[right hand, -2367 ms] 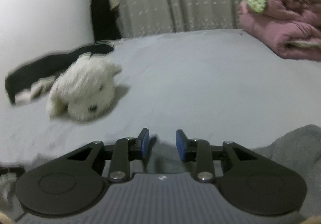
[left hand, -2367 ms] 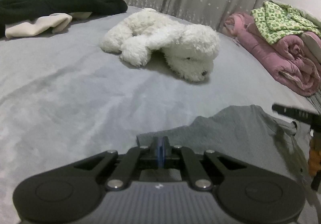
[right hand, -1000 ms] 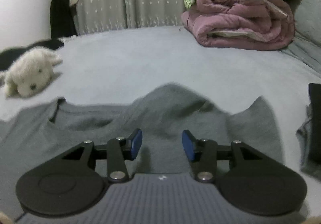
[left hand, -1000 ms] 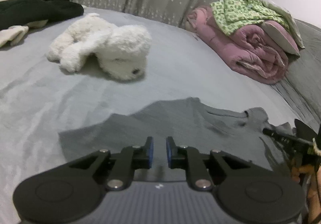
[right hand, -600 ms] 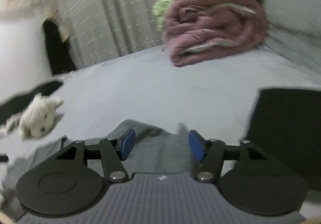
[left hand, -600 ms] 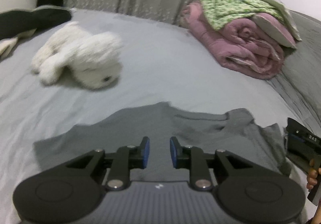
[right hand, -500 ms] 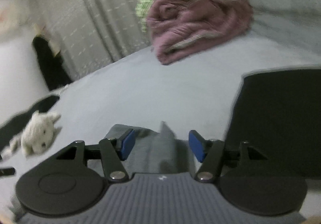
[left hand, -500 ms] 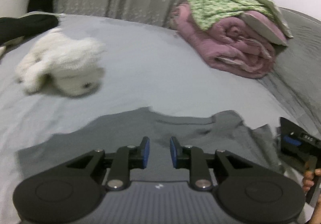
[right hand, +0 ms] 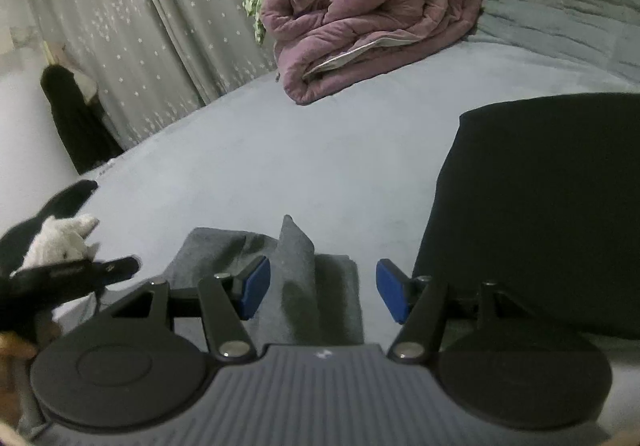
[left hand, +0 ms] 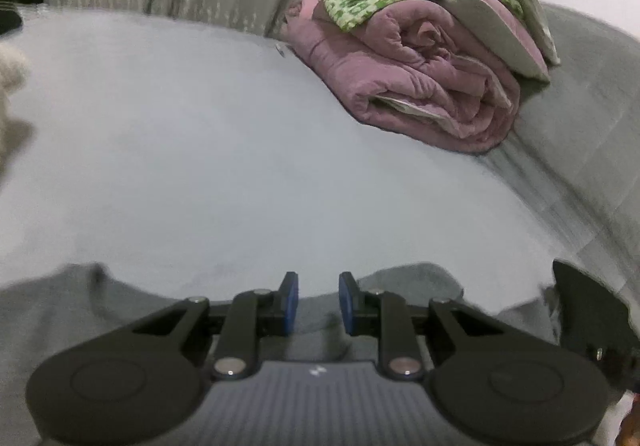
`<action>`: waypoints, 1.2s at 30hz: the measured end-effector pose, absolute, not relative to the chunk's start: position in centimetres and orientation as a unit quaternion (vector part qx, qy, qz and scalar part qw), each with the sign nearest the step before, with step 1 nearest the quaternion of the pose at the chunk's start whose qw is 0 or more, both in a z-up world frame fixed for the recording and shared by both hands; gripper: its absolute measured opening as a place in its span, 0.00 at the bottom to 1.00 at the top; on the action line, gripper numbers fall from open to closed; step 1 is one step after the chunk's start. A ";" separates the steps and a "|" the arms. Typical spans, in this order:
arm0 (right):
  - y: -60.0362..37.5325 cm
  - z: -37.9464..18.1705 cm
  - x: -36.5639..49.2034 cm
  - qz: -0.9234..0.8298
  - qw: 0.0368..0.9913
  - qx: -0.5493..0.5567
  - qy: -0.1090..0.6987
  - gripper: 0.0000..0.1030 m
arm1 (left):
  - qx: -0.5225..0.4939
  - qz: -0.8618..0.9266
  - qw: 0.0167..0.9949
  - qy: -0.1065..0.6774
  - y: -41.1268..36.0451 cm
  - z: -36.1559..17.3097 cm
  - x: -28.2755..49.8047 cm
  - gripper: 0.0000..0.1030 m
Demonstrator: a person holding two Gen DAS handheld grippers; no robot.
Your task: Fold clothes
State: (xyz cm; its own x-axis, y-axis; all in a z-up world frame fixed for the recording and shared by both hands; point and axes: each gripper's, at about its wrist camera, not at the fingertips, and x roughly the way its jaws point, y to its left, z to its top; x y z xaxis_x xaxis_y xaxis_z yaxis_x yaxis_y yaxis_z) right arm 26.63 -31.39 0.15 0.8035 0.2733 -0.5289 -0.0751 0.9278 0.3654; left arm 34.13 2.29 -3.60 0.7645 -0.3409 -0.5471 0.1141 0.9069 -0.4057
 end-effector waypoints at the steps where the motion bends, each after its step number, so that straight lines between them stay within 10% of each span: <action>1: -31.5 0.3 26.6 0.088 0.936 0.163 0.298 0.61 | -0.183 -0.126 0.921 0.321 2.1 -4.0 34.5 0.22; 20: -29.2 -3.4 28.5 0.057 0.931 0.089 0.348 0.45 | -0.080 -0.151 0.934 0.313 -4.0 -5.9 36.6 0.10; 23: -28.3 -3.3 28.3 0.077 0.935 0.072 0.338 0.09 | -0.063 -0.144 0.940 0.303 -4.4 -5.7 36.2 0.06; 36: -28.5 4.4 23.1 -0.057 0.975 -0.033 0.211 0.01 | -0.041 -0.080 0.966 0.240 -5.7 -4.6 35.1 0.05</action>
State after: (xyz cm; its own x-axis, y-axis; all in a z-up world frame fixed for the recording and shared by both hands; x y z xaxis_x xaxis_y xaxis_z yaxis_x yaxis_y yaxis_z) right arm 23.07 -28.53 4.36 0.9042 -0.1252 -0.4084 0.0977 0.9913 -0.0877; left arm 35.06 -5.69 -4.64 0.8715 -0.1746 -0.4582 0.1347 0.9838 -0.1187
